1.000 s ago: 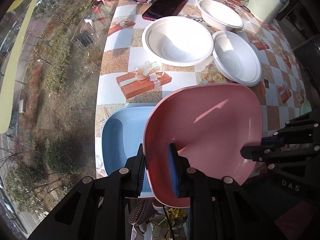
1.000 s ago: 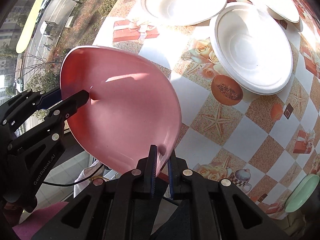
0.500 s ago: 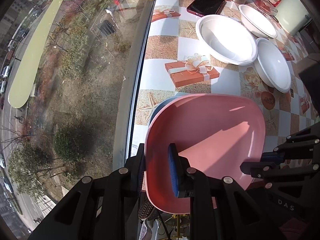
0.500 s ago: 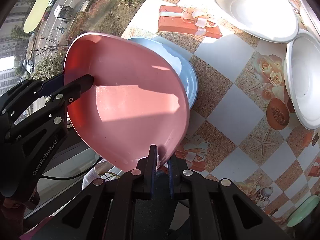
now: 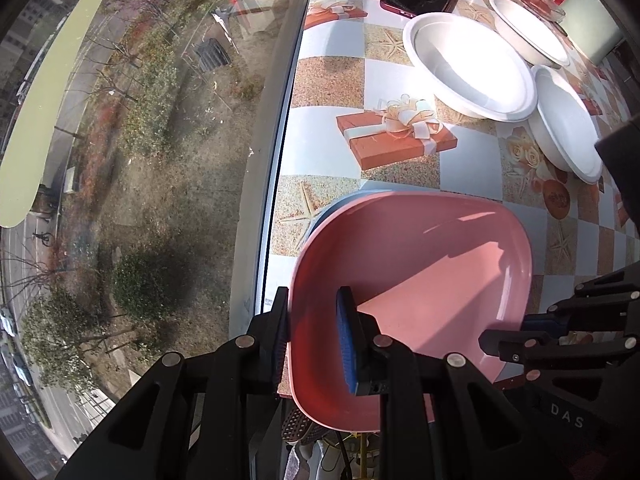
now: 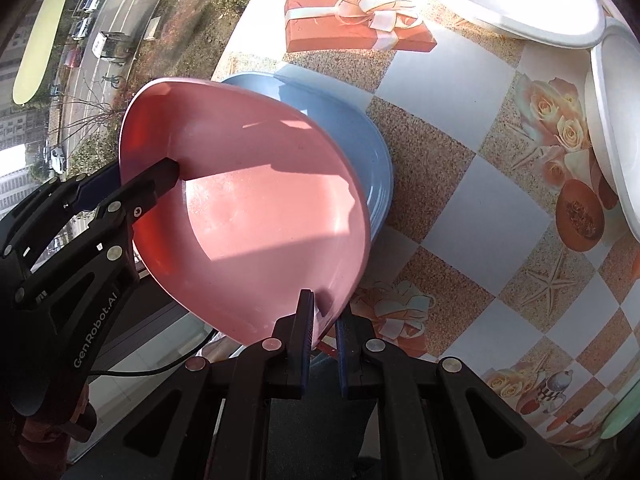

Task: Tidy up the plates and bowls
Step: 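Lift the pink plate with both tools and carry it over the light blue plate, then lower the pink plate onto the blue plate and open both tools, then move both tools to the rim of the mint green plate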

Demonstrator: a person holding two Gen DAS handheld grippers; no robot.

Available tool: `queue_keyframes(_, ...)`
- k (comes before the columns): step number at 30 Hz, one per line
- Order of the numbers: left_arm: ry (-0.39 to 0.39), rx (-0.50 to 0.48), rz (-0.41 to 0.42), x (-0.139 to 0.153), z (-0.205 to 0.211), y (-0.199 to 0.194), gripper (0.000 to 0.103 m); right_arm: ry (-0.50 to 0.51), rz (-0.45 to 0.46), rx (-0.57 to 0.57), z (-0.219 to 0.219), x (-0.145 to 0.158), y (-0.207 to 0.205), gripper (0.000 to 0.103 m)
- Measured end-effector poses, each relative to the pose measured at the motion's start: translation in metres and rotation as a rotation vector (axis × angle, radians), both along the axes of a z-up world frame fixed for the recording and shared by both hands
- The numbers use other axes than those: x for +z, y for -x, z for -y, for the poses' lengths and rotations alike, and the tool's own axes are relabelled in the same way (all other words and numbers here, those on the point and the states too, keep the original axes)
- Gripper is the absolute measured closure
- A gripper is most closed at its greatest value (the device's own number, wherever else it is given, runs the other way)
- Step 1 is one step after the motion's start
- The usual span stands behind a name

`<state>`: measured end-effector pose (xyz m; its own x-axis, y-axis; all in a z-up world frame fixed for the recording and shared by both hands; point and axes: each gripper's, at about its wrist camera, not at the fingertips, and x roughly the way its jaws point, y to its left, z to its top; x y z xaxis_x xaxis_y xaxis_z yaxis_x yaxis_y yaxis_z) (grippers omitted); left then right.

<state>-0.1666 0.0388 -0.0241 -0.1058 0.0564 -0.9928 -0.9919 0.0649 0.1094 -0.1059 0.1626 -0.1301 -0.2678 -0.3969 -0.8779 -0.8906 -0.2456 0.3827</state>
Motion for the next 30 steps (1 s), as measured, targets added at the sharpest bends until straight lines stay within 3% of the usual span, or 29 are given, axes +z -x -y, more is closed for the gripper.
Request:
queue_keyframes(6, -0.002, 0.000, -0.003, 0.002, 0.002, 0.000, 0.075, -0.018, -0.009, -0.008, -0.002, 0.001, -0.001, 0.090)
queue_keyframes(9, -0.014, 0.010, 0.009, 0.007, 0.001, 0.001, 0.052, -0.029, -0.038, -0.024, -0.001, 0.017, -0.002, 0.089)
queue_keyframes(10, -0.028, 0.011, -0.002, 0.010, 0.003, 0.000, 0.041, -0.046, -0.025, -0.012, -0.001, 0.022, -0.003, 0.084)
queue_keyframes(11, -0.041, 0.011, -0.009, 0.013, 0.004, -0.001, 0.036, -0.066, -0.012, 0.003, -0.001, 0.025, -0.005, 0.078)
queue_keyframes(13, -0.053, 0.008, -0.002, 0.018, 0.005, -0.003, 0.034, -0.109, -0.001, 0.017, 0.000, 0.031, -0.012, 0.036)
queue_keyframes(15, -0.063, 0.008, 0.015, 0.024, 0.007, -0.005, 0.030, -0.156, 0.001, 0.012, 0.000, 0.041, -0.027, 0.027)
queue_keyframes(17, -0.072, 0.003, 0.036, 0.030, 0.009, -0.010, 0.025, -0.172, 0.016, -0.011, 0.000, 0.045, -0.043, 0.026)
queue_keyframes(21, -0.059, -0.049, 0.081, 0.037, 0.010, -0.034, 0.025, -0.156, 0.057, -0.117, 0.007, 0.044, -0.086, 0.026)
queue_keyframes(30, 0.006, -0.283, 0.178, 0.031, 0.017, -0.115, 0.025, -0.108, 0.149, -0.392, 0.039, 0.037, -0.175, 0.026)
